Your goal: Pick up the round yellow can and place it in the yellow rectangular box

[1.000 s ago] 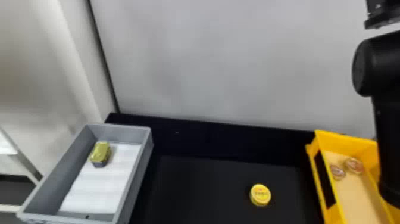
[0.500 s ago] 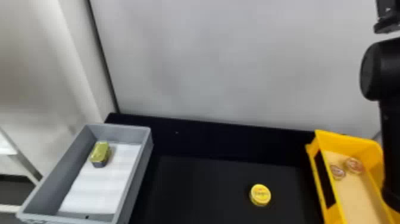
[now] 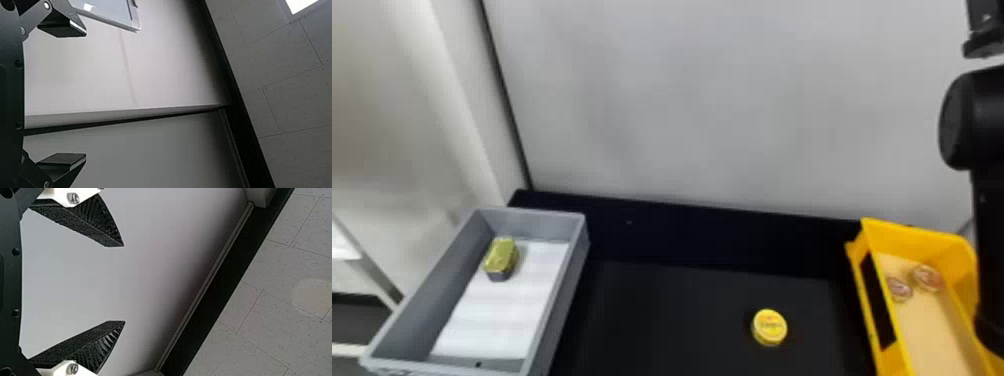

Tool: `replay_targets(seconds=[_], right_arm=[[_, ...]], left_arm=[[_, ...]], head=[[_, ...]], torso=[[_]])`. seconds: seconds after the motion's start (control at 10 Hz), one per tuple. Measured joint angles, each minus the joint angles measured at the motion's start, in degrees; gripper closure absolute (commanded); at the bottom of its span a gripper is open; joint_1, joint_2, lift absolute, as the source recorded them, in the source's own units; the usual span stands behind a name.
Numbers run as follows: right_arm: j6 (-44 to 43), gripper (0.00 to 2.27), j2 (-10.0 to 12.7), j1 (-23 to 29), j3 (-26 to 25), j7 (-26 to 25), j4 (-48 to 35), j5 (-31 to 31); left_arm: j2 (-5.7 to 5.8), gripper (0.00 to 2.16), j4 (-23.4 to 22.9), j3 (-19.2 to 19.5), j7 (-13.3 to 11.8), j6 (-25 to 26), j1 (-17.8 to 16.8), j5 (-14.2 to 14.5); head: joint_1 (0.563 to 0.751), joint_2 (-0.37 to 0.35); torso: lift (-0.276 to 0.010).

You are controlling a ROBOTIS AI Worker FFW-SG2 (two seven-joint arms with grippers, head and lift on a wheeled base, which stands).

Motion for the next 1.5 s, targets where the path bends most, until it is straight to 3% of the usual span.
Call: replay_targets(seconds=[0.2,0.5,0.6,0.9,1.2,1.3,1.5], right_arm=[[1.01,0.07,-0.52,-0.41,-0.19,0.17,-0.79,1.04],[7.74,0.07,-6.13,-1.27,-1.98,0.35,-5.85,3.65],[9.27,0.07,-7.04,-0.98,-2.61,0.44,-6.66,4.01],[19.42,0.11,-8.09,1.4,-5.36,0.62,-7.39,3.1],[35.47,0.12,-7.34,5.24,-8.65,0.64,-6.84,-2.8],[39.86,0.11,-6.06,7.03,-9.72,0.76,-6.57,-4.36],[46.11,0.12,-0.82,9.57,-13.97,4.19,-5.18,-7.21]], left_arm=[[0.0,0.16,-0.06,0.03,-0.07,0.14,-0.03,-0.09],[0.05,0.16,-0.54,0.58,-0.33,0.43,0.08,-0.65],[0.12,0.16,-0.83,0.89,-0.38,0.7,0.13,-0.87],[0.46,0.16,-1.44,1.37,-0.57,1.67,0.14,-1.27],[0.62,0.15,-1.69,1.42,-0.77,2.55,0.01,-1.39],[0.62,0.15,-1.78,1.42,-0.88,2.79,-0.06,-1.41],[0.63,0.15,-1.9,1.41,-1.26,3.4,-0.25,-1.41]], head=[[0.694,-0.078],[0.694,-0.078],[0.694,-0.078],[0.694,-0.08],[0.694,-0.078],[0.694,-0.078],[0.694,-0.078]], torso=[[-0.006],[-0.006],[-0.006],[-0.006],[-0.006],[-0.006],[-0.006]])
